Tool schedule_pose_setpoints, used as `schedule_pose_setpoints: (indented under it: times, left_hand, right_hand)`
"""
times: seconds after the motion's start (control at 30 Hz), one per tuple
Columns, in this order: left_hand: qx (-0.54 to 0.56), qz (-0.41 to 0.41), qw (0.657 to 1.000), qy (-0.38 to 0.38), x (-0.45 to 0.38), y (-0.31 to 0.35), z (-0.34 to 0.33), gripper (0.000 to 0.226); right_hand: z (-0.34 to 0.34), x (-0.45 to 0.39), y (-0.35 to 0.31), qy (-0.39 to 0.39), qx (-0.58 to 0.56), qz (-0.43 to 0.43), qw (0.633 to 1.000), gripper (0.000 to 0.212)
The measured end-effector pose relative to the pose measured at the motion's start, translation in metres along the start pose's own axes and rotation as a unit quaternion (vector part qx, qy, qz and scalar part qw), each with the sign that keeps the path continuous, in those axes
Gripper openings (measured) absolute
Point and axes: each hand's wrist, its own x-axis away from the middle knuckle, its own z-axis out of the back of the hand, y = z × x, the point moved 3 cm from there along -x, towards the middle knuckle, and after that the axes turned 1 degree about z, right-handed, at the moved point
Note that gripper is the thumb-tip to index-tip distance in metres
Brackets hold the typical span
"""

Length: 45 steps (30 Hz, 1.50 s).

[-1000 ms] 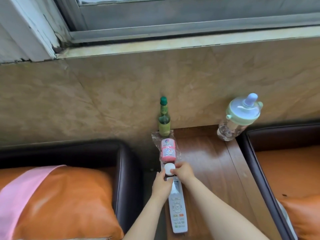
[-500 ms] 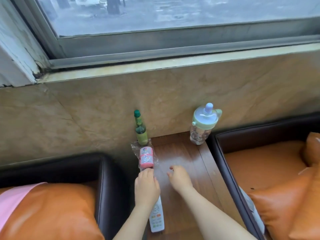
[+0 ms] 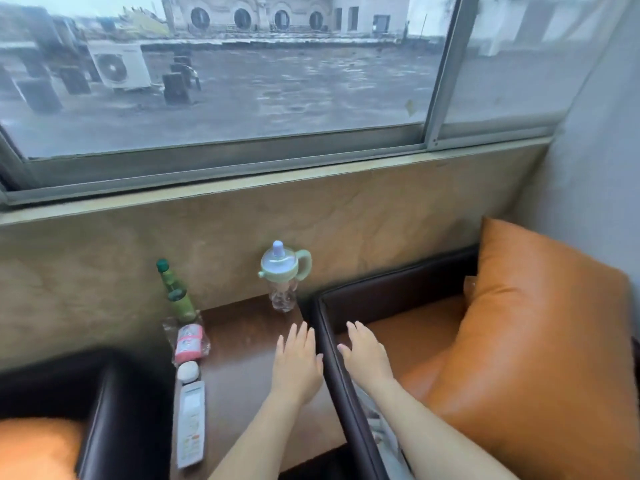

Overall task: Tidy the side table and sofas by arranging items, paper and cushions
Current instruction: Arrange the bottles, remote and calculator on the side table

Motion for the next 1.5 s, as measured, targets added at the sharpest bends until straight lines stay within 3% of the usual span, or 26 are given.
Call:
schedule_pose_setpoints:
  times: [0.27, 0.73, 0.97, 1.27, 1.5]
  left_hand:
    - [0.006, -0.097, 0.995, 0.001, 0.032, 0.141, 0.01, 0.058]
    - [-0.029, -0.179, 0.982, -0.049, 0.115, 0.23, -0.038, 0.055]
    - [-0.066, -0.232, 0.969, -0.048, 0.099, 0.342, -0.061, 0.058]
    - [-0.026, -0.216, 0.97, -0.111, 0.09, 0.511, -0.12, 0.058]
    - [-0.015, -0.236, 0.962, -0.136, 0.079, 0.563, -0.145, 0.057]
  right_hand:
    - [0.067, 0.071, 0.114, 0.031, -0.004, -0.123, 0.992, 0.06]
    - [0.08, 0.198, 0.206, 0.031, -0.027, -0.213, 0.976, 0.058]
    - [0.111, 0.213, 0.314, 0.038, -0.062, -0.257, 0.964, 0.059]
    - [0.152, 0.233, 0.492, 0.003, -0.034, -0.316, 0.948, 0.056]
    - [0.157, 0.232, 0.544, -0.009, -0.055, -0.322, 0.945, 0.054]
